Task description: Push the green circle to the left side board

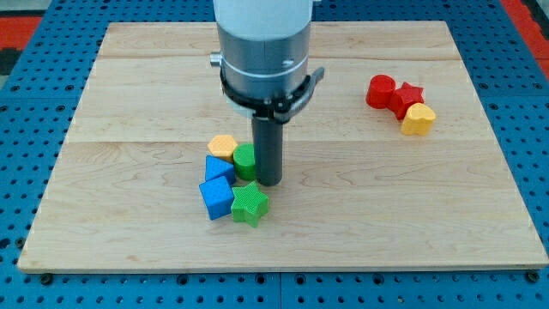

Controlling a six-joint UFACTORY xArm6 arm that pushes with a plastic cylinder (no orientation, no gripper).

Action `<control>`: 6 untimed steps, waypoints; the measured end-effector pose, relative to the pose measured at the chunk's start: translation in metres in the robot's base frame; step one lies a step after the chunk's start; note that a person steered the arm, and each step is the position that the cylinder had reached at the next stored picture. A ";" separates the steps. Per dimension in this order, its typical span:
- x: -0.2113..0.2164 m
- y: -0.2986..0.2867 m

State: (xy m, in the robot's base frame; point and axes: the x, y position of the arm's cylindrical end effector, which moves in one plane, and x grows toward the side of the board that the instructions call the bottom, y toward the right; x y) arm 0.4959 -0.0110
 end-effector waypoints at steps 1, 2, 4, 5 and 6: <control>-0.030 -0.005; -0.043 -0.003; -0.020 0.028; -0.010 0.030; -0.021 0.014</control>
